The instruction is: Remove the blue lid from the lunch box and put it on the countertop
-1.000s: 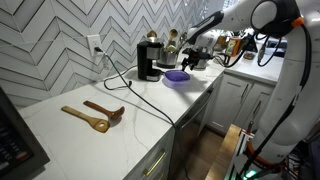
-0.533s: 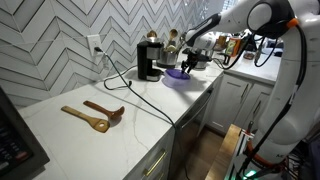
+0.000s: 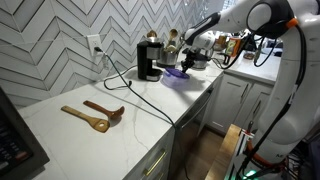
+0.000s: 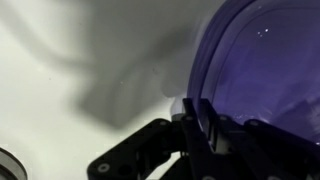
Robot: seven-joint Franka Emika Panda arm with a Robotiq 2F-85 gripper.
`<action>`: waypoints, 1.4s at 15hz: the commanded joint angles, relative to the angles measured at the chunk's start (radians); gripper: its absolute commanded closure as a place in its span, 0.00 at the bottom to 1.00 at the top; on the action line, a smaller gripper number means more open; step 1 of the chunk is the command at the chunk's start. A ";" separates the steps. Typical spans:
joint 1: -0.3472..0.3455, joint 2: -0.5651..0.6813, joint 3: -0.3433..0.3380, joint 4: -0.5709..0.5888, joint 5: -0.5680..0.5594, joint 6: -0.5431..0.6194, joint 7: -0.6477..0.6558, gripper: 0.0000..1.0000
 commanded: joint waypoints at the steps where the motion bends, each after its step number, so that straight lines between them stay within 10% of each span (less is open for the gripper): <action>1: -0.023 0.016 0.023 0.009 0.037 0.009 -0.035 0.57; 10: -0.032 0.020 0.042 0.013 0.110 0.001 -0.069 0.01; 12: -0.037 0.025 0.048 0.016 0.141 0.002 -0.085 0.29; 21: -0.047 0.040 0.051 0.022 0.233 -0.002 -0.123 0.90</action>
